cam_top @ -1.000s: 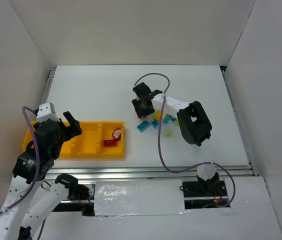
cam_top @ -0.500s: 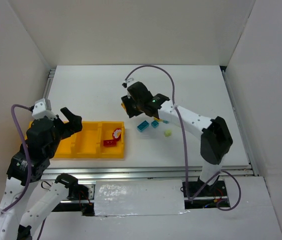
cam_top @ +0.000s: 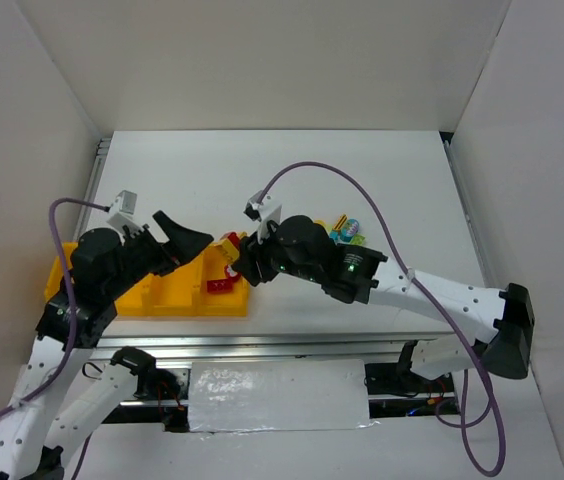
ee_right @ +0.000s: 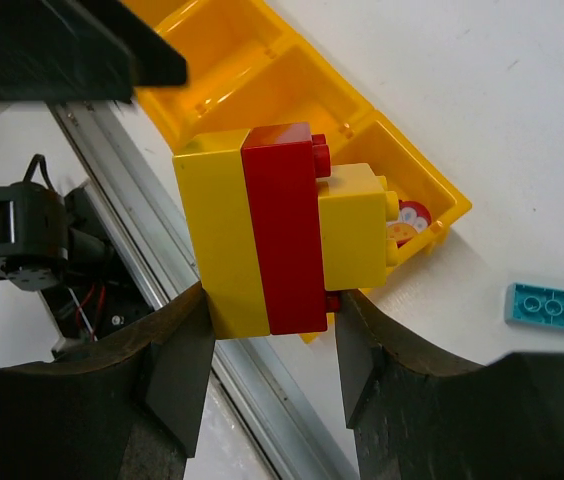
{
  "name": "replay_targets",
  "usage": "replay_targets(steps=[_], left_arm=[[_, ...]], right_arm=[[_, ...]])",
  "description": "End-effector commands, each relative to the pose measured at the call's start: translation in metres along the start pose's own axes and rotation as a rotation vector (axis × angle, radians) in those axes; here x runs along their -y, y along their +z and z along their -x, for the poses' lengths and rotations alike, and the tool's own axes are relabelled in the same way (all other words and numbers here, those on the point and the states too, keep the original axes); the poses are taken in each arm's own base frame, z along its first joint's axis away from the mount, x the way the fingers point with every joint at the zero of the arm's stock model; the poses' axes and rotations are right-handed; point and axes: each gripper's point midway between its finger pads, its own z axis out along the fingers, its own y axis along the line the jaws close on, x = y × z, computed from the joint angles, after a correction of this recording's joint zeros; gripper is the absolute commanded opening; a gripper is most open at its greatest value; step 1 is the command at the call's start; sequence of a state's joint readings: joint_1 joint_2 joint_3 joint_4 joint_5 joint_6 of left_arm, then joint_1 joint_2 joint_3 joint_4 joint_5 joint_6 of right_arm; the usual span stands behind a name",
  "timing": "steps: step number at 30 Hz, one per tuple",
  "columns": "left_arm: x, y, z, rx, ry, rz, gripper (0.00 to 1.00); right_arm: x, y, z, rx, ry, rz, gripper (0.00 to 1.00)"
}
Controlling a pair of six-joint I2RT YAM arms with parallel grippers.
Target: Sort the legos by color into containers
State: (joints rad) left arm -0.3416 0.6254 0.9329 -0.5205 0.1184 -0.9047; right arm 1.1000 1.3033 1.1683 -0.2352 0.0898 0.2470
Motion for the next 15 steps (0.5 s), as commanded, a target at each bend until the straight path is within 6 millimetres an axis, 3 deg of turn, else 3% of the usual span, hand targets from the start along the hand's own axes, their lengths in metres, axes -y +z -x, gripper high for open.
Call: replay_targets(steps=[1,8,15], left_arm=[[0.037,0.004,-0.013,-0.096,-0.066,-0.203,0.99],[0.041,0.004,-0.022,-0.136,-0.067,-0.249,0.95],[0.028,0.012,-0.038,-0.180,-0.069,-0.241,0.85]], right_arm=[[-0.012,0.002,0.025,0.084,0.021,-0.008,0.00],[-0.025,0.004,0.040,0.119,0.040,0.006,0.00],[-0.041,0.008,0.052,0.126,0.059,0.065,0.00]])
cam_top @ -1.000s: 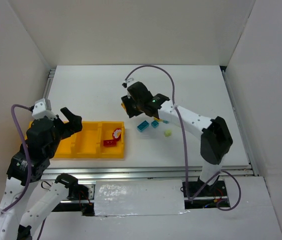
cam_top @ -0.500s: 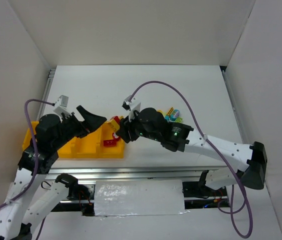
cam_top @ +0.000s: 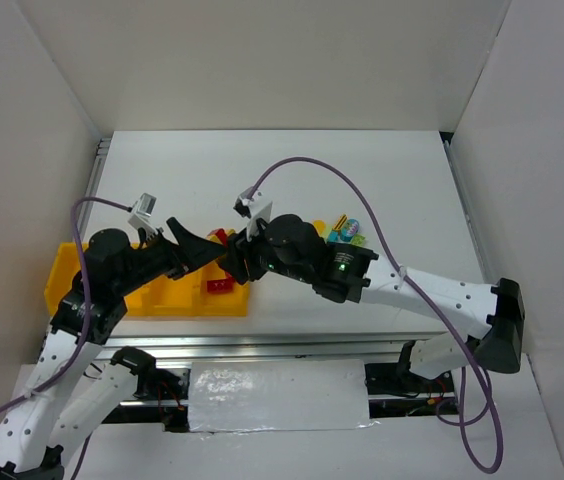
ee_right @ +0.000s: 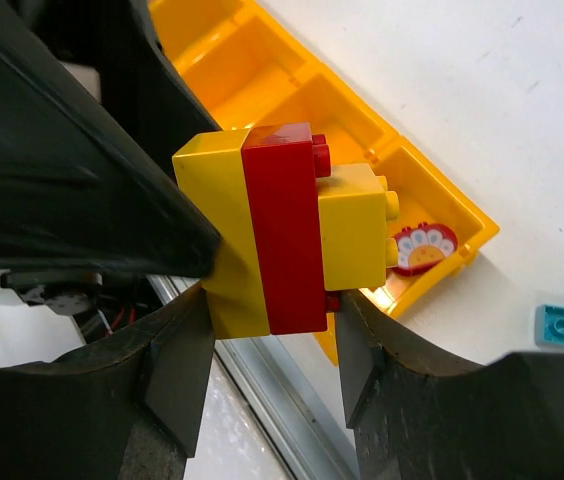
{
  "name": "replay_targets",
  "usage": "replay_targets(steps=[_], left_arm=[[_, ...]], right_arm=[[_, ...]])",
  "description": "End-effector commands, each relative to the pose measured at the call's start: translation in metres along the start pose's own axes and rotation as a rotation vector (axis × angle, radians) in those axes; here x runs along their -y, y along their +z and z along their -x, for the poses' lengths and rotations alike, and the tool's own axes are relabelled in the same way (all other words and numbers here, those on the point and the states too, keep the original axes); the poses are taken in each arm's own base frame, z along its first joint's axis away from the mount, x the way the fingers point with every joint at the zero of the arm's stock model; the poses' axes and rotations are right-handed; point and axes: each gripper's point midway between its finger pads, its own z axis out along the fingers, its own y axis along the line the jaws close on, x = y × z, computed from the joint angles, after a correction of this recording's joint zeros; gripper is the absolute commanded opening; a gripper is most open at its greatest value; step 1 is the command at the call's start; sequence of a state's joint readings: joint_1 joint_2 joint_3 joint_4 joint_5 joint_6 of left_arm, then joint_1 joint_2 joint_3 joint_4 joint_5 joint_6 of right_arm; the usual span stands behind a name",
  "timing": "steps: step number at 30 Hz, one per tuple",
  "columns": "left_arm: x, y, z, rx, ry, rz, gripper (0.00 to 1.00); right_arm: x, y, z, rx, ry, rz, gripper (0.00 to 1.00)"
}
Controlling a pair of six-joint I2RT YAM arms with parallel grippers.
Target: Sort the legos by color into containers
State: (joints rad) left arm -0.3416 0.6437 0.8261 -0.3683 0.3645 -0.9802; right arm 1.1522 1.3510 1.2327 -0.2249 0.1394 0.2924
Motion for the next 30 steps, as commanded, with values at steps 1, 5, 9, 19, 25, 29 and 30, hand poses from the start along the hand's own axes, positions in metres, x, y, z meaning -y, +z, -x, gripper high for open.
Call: replay_targets(steps=[1,5,9,19,25,29,30], left_arm=[[0.006,0.004,-0.003,-0.016,0.001,-0.063,0.83],[0.001,0.005,-0.002,-0.012,0.018,-0.039,0.63],[0.002,0.002,0.006,0.021,0.049,-0.020,0.33],[0.011,-0.015,0.027,0.118,0.181,0.006,0.00],[0.035,-0.030,0.026,0.108,0.351,-0.084,0.00],[0.068,-0.039,-0.012,-0.069,0.487,-0.364,0.00],[0.073,-0.042,-0.019,-0.104,0.509,-0.421,0.00]], right_arm=[[-0.022,0.003,0.038,0.093,0.030,0.058,0.00],[-0.033,0.005,0.038,0.090,0.027,0.080,0.00],[-0.041,0.007,0.031,0.073,0.029,0.112,0.00],[-0.046,-0.015,0.015,0.075,0.045,0.210,1.00],[-0.031,-0.061,0.005,0.088,0.069,0.308,1.00],[-0.047,-0.112,0.021,0.175,0.050,0.484,1.00],[-0.048,-0.118,0.026,0.189,0.048,0.492,1.00]])
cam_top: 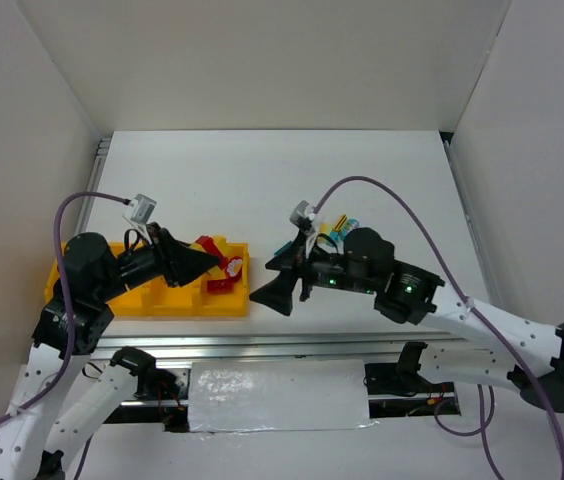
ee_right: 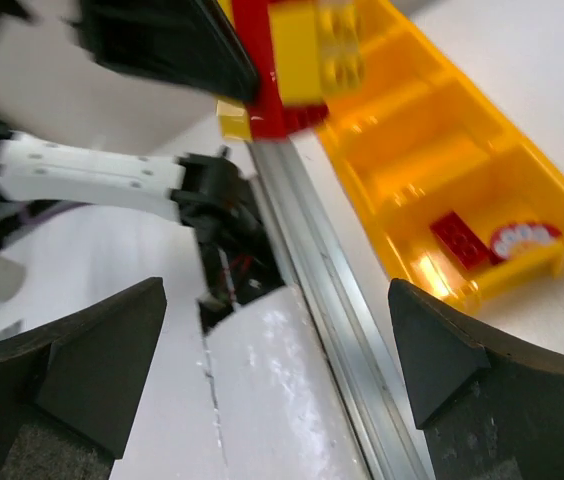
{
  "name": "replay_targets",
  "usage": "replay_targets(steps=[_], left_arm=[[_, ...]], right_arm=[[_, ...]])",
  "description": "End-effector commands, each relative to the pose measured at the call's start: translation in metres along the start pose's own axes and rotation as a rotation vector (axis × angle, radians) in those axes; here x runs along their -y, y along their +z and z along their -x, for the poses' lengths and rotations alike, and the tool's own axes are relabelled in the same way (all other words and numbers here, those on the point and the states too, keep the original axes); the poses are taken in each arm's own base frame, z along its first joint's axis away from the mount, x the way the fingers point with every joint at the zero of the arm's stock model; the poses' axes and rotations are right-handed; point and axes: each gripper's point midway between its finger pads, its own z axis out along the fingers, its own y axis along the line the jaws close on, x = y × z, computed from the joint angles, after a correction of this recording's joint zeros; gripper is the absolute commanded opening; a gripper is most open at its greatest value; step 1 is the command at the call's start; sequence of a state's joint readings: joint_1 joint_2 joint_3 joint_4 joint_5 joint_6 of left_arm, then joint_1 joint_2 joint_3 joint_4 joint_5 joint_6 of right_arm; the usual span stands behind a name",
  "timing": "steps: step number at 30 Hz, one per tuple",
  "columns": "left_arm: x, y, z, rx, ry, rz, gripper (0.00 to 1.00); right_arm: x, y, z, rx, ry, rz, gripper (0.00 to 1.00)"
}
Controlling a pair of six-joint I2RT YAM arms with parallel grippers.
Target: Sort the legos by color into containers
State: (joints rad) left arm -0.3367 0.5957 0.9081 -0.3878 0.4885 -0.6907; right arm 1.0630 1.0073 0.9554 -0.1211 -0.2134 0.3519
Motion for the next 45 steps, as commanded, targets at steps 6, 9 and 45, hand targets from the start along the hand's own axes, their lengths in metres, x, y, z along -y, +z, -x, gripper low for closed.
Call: replay_targets(steps=[6,9,45], left_arm=[[0.076,-0.032,-0.033,-0.141,0.248,-0.536,0.00],[0.092,-0.049,-0.040,-0.138,0.290,-0.641,0.00],[0.093,-0.047,-0.026,-0.099,0.300,-0.571,0.00]], right_arm=[[-0.062,-0.040,0.072,0.228,-0.016,0.245,0.99],[-0.066,-0.028,0.083,0.236,0.007,0.260,0.95],[-0.089,0.017,0.055,0.100,0.009,0.460,0.52]])
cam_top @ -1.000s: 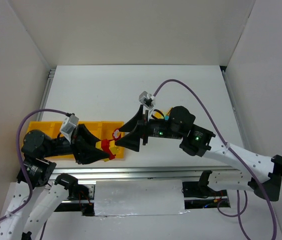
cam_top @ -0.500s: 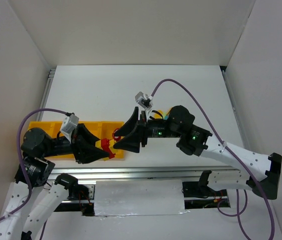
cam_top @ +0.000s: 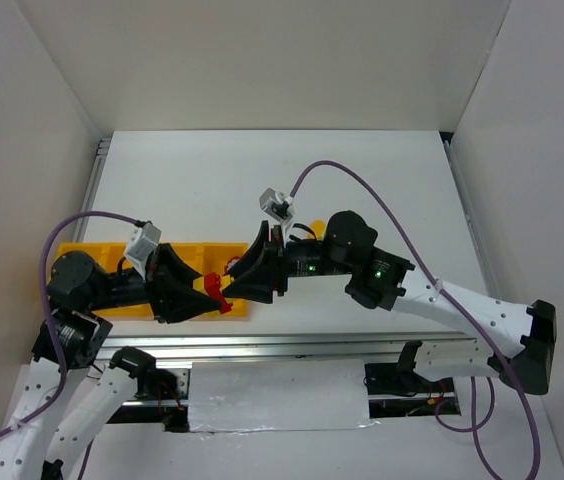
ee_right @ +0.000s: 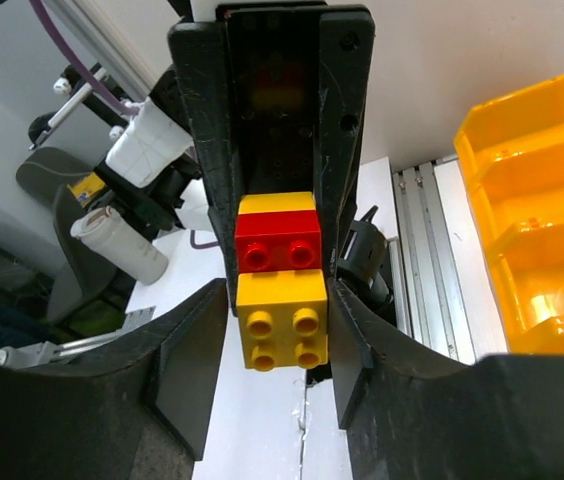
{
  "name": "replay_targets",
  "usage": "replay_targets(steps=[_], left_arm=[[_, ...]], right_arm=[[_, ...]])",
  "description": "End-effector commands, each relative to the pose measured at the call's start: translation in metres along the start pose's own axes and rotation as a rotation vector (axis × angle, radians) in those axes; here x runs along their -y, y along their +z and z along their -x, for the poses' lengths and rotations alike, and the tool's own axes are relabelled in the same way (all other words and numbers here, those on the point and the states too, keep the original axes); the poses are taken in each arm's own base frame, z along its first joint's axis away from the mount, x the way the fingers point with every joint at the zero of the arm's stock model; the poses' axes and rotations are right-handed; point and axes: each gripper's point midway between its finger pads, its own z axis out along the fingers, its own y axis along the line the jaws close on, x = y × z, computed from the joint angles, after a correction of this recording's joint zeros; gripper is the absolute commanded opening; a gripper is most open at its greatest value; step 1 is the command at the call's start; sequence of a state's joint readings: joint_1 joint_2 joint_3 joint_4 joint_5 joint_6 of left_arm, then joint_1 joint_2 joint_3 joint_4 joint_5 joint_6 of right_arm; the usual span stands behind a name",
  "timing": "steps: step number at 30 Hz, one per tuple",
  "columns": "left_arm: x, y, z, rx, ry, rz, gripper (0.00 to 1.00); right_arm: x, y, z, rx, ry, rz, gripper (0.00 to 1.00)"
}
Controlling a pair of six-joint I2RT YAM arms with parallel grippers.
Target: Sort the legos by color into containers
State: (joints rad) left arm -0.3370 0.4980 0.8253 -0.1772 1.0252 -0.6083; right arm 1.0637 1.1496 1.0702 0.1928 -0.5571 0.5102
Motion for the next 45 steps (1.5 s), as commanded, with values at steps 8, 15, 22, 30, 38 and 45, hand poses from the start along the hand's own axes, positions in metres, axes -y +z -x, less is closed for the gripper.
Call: replay_targets(steps=[8,15,22,30,38,45], left_arm=[[0.005,0.001,0.027,0.058,0.071,0.019,0.00],[0.006,0.001,0.025,0.067,0.083,0.012,0.00],[0.000,0.000,0.026,0.085,0.082,0.043,0.00],[-0.040,-0.050,0.078,0.321,0.030,0.598,0.00],[-0.008,-0.079,0.095,0.469,0.055,0.638,0.00],[-0.008,-0.082,0.089,0.426,0.065,0.661,0.00]], right_arm=[[0.009,-0.001,-0.001,0.017,-0.063,-0.039,0.00],[0.017,-0.026,0.000,0.043,-0.101,-0.019,0.00],[0.037,-0.035,-0.006,0.029,-0.077,-0.038,0.00],[0.207,-0.038,-0.031,0.108,0.210,-0.681,0.00],[0.254,0.055,-0.047,0.031,0.308,-0.683,0.00],[0.277,0.118,-0.090,-0.030,0.364,-0.718,0.00]])
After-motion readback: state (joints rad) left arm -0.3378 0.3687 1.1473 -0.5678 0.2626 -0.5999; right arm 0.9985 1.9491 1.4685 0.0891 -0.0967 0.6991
